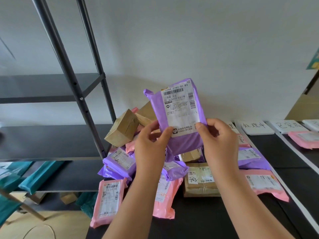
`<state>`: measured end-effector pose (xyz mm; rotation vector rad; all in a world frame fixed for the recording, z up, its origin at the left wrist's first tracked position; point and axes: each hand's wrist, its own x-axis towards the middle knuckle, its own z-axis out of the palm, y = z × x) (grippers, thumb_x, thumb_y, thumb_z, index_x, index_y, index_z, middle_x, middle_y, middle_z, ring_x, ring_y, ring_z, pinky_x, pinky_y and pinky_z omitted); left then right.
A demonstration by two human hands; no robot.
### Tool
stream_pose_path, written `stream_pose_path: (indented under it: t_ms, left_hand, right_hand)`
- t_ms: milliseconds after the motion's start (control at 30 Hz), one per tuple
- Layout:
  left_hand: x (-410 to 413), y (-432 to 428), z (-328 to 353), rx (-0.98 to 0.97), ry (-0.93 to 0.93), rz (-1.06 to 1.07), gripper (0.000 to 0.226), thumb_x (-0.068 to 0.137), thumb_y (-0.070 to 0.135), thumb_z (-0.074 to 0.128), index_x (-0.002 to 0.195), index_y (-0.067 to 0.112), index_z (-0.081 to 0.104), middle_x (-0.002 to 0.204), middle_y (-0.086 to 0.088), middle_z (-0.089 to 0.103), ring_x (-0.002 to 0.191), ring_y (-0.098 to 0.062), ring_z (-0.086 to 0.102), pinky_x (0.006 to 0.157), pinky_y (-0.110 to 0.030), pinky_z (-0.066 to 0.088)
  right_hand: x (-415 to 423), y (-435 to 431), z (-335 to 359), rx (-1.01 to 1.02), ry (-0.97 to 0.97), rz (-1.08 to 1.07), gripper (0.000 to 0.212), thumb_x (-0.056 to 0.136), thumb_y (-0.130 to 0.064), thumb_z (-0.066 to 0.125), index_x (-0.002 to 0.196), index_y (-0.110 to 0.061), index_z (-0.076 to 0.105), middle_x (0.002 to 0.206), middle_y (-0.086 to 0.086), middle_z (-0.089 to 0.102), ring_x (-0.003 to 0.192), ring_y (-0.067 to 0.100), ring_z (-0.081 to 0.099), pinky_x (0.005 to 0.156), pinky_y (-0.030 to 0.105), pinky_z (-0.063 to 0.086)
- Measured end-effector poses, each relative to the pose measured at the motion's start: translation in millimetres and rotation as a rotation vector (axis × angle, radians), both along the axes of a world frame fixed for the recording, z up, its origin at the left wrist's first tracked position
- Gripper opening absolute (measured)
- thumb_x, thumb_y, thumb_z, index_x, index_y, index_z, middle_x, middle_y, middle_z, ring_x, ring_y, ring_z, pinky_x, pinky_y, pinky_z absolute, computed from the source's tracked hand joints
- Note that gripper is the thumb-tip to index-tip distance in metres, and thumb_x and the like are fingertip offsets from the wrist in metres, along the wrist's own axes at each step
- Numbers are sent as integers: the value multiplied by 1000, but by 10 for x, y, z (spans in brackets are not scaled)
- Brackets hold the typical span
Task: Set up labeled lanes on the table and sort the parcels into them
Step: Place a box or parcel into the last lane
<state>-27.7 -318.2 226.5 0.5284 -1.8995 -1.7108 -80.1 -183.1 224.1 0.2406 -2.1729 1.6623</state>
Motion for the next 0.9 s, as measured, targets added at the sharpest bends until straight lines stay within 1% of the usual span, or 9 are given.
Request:
stream_pose_path:
  t_ms: [100,200,267,333,400,533,700,800,900]
  left_hand:
    - [7,-22,61,95,35,68,33,83,25,78,115,22,72,94,9,75,83,-1,70,69,-17,58]
    - [32,-50,111,194,103,93,21,79,18,81,98,26,76,88,11,76,87,-7,72,79,-29,60]
    - [63,-38,157,230,139,80,19,80,14,80,88,30,76,84,15,75,86,-7,72,79,-27,58]
    - [79,-51,189,286,161,72,19,81,11,78,85,29,77,82,16,75,85,-6,72,76,-23,56]
    - [86,-73,210,329,163,66,16,82,11,78,84,26,78,81,14,76,84,-8,72,72,-20,56]
    - [101,-113,238,349,159,46,13,82,9,76,85,21,79,80,5,77,81,-12,72,66,-17,56]
    - [120,-182,242,330,156,2,14,83,8,74,96,12,79,89,-4,77,89,-20,73,80,-29,58]
    - [143,-186,240,336,149,-6,14,84,9,74,96,12,79,90,-5,77,90,-22,73,80,-30,59]
    - [139,-186,237,366,135,-2,11,83,11,75,92,15,80,90,-7,77,88,-24,72,78,-32,59]
  right_hand:
    - [32,-23,-14,-23,-27,46,6,91,-23,68,87,-20,69,75,-11,68,68,3,61,62,21,47]
    - [46,-36,-34,-27,-45,65,5,90,-23,69,88,-18,68,79,-10,69,72,6,63,66,24,49]
    - [57,-46,-28,-28,-57,74,7,90,-22,70,87,-17,65,81,-8,69,74,5,63,66,22,49]
    - [71,-59,-10,-35,-63,94,8,89,-20,70,85,-16,64,80,-7,68,73,5,63,64,19,48]
    - [80,-59,9,-45,-71,111,8,89,-20,71,86,-17,64,81,-6,70,75,5,64,66,22,51]
    - [89,-40,40,-64,-90,143,9,88,-22,72,85,-20,64,81,-10,70,77,7,67,72,34,58]
    - [108,-42,57,-78,-108,173,10,86,-19,74,91,-22,66,87,-10,72,83,4,68,81,38,58]
    - [115,-46,73,-88,-110,186,10,87,-20,74,93,-24,66,90,-11,73,85,3,68,83,39,58]
    - [138,-38,123,-137,-141,216,7,90,-32,70,95,-28,67,92,-13,73,87,3,69,84,43,58]
